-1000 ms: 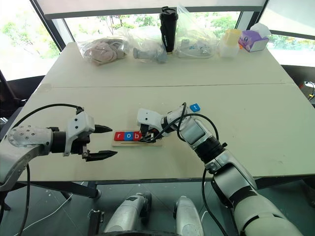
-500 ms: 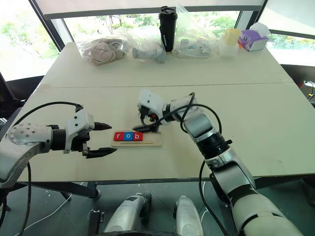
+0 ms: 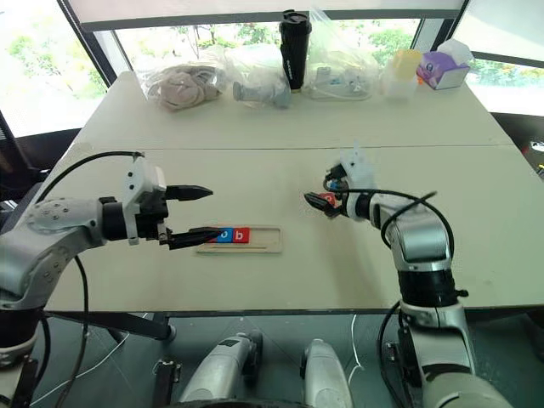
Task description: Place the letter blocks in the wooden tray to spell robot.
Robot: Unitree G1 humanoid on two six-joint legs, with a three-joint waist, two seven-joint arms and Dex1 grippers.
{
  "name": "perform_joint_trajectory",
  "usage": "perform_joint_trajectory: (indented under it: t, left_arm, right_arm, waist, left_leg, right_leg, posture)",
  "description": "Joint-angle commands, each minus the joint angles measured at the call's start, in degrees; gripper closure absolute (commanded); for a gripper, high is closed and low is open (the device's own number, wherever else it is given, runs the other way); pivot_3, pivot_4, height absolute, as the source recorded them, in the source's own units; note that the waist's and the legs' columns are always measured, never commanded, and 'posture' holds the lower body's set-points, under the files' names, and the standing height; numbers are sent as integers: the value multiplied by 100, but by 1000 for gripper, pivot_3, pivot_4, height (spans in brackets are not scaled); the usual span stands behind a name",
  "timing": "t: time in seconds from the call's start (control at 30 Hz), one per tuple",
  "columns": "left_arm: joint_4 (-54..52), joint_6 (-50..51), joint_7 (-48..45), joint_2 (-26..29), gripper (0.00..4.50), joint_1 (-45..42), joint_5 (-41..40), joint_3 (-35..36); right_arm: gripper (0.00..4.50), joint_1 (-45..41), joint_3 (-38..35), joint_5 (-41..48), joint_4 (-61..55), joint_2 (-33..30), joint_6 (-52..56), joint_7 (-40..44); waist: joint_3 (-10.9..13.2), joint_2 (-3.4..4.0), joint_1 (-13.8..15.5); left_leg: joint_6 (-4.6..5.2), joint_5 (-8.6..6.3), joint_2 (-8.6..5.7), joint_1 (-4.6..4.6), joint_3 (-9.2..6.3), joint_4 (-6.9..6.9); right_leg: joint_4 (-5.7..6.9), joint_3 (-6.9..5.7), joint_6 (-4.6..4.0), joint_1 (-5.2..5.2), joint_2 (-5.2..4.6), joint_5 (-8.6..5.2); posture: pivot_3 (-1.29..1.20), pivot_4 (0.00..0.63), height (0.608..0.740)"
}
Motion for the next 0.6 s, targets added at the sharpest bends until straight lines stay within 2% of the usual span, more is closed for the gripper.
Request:
perform_joint_trajectory:
  t: [0.03, 0.13, 0.5, 0.6]
  left_arm:
    - [57, -154, 121, -133, 0, -205, 139, -127]
    - [177, -236, 161, -236, 0, -355, 246, -263]
    - [396, -401, 225, -346, 0, -563, 597, -378]
    - [341, -418, 224, -336, 0, -478, 637, -372]
  right_arm:
    - [27, -34, -69, -94, -406, 302, 316, -711]
    - [27, -9, -101, -220, -386, 737, 635, -1384]
    - [27, -265, -173, -305, 370, 1422, 673, -2459]
    - [910, -237, -121, -305, 340, 1532, 727, -2616]
  waist:
    - [0, 0, -51]
    - [-1, 0, -44]
    - [-2, -1, -38]
    - [-2, -1, -41]
  left_leg:
    - [0, 1, 0, 1, 0, 1]
    - [1, 2, 0, 3, 0, 4]
    - [-1, 1, -2, 13, 0, 11]
    - [-7, -2, -1, 30, 0, 9]
  right_leg:
    - [0, 0, -1, 0, 0, 1]
    - [1, 0, -1, 3, 3, 1]
    - [-2, -1, -4, 13, 4, 3]
    - [-3, -1, -6, 15, 4, 2]
  posture:
    - [0, 150, 740]
    - [0, 150, 740]
    - [0, 150, 740]
    - [0, 150, 740]
